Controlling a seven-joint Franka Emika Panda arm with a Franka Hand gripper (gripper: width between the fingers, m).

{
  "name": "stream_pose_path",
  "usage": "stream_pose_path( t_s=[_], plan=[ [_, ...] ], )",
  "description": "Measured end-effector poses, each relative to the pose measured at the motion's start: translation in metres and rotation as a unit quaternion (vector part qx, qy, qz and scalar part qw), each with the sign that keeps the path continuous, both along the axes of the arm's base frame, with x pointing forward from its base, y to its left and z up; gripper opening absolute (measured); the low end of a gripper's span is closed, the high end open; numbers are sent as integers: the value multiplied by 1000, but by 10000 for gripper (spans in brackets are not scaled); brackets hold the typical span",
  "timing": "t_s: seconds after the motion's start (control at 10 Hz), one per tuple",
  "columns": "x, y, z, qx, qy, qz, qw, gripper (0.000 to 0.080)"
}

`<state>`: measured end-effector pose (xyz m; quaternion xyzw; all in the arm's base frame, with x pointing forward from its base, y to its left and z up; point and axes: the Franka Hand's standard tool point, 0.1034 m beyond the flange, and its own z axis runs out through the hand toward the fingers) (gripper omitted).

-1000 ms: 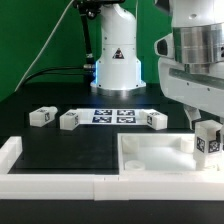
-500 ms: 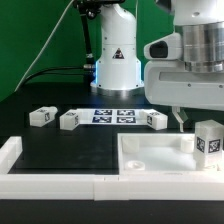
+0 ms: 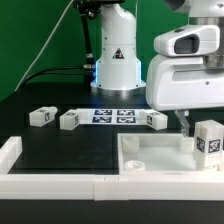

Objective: Assemble one leg

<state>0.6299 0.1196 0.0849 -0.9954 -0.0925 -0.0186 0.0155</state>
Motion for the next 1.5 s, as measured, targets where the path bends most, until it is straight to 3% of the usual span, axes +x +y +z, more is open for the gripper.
stream_pose_path(
  t_s=[0.2, 0.3, 0.4, 0.5, 0.6, 0.9, 1.1, 1.4, 1.5],
  plan=[
    [0, -3, 0, -3, -3, 93, 996, 649],
    [0, -2, 0, -2, -2, 80, 997, 649],
    [0, -2, 0, -2, -2, 80, 997, 561],
    [0, -2, 0, -2, -2, 80, 997, 378],
    [0, -2, 0, -2, -2, 80, 997, 294],
    [0, -2, -1, -1, -1, 51, 999, 294],
    [0, -3, -2, 18, 1, -92, 996, 294],
    [2, -4, -2, 32, 3, -261, 965, 294],
    [1, -6, -3, 41, 10, -337, 940, 294]
  ],
)
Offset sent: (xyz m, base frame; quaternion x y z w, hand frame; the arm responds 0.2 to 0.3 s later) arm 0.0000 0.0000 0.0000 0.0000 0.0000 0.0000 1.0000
